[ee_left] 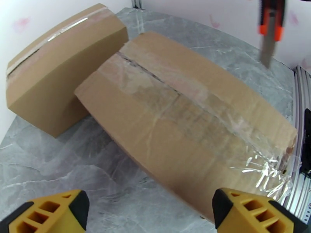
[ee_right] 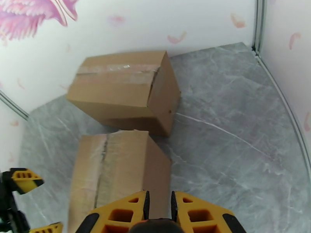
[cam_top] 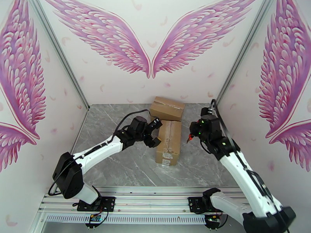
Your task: Unpack the express box
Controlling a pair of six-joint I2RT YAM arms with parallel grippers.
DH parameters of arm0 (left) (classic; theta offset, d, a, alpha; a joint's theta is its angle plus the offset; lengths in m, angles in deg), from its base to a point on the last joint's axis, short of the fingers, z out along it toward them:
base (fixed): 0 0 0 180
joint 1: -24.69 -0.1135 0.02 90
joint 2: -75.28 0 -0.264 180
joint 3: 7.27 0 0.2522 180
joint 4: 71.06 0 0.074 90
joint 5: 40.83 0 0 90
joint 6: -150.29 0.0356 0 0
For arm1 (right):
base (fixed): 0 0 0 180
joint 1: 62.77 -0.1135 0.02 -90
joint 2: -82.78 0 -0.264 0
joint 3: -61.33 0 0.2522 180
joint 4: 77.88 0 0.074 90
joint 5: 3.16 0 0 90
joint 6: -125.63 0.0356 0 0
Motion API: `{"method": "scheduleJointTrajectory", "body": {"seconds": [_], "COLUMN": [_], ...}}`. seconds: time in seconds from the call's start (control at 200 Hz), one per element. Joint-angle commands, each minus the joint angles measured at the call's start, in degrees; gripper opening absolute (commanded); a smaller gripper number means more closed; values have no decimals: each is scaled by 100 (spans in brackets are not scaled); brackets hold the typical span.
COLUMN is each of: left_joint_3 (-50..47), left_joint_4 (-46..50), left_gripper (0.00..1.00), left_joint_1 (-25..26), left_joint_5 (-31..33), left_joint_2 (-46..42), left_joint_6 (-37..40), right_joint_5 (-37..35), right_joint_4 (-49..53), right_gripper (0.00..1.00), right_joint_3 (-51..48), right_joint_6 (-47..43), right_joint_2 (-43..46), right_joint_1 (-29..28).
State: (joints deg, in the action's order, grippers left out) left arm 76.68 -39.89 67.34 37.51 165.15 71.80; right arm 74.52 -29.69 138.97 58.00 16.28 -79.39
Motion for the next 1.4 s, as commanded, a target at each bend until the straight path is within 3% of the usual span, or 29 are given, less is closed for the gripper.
{"method": "scheduleJointTrajectory", "body": {"seconds": [0.0, 0.165, 0.515, 0.76, 0.924, 1.094, 1.309, 1.394], "left_joint_3": [-102, -57, 125, 55, -225, -561, -933, -1017], "left_joint_4": [-72, -51, 100, 60, -3, -269, -322, -259], "left_gripper": [89, 89, 90, 92, 94, 95, 96, 96], "left_joint_1": [130, 310, 662, 599, 50, -830, -1826, -2301], "left_joint_5": [-347, -483, -617, 479, 1232, 1737, 1667, 1268], "left_joint_2": [-102, 52, 281, -353, -939, -1472, -1928, -1932], "left_joint_6": [-157, -206, -421, -481, -549, -1186, -1701, -2032], "right_joint_5": [-236, -44, 700, 788, 1615, 2491, 3431, 3258], "right_joint_4": [-533, -1088, -1226, -1167, -1510, -1515, -1501, -1463], "right_gripper": [0, 0, 0, 0, 0, 0, 0, 0], "right_joint_3": [361, 861, 1932, 2076, 2153, 2675, 3341, 3575], "right_joint_6": [-634, -1117, -1805, -1847, -2052, -2226, -2730, -2690], "right_joint_2": [-602, -1423, -2757, -3010, -3219, -3715, -4197, -4212], "right_joint_1": [-88, -391, -813, -825, -847, -1018, -1453, -1561]}}
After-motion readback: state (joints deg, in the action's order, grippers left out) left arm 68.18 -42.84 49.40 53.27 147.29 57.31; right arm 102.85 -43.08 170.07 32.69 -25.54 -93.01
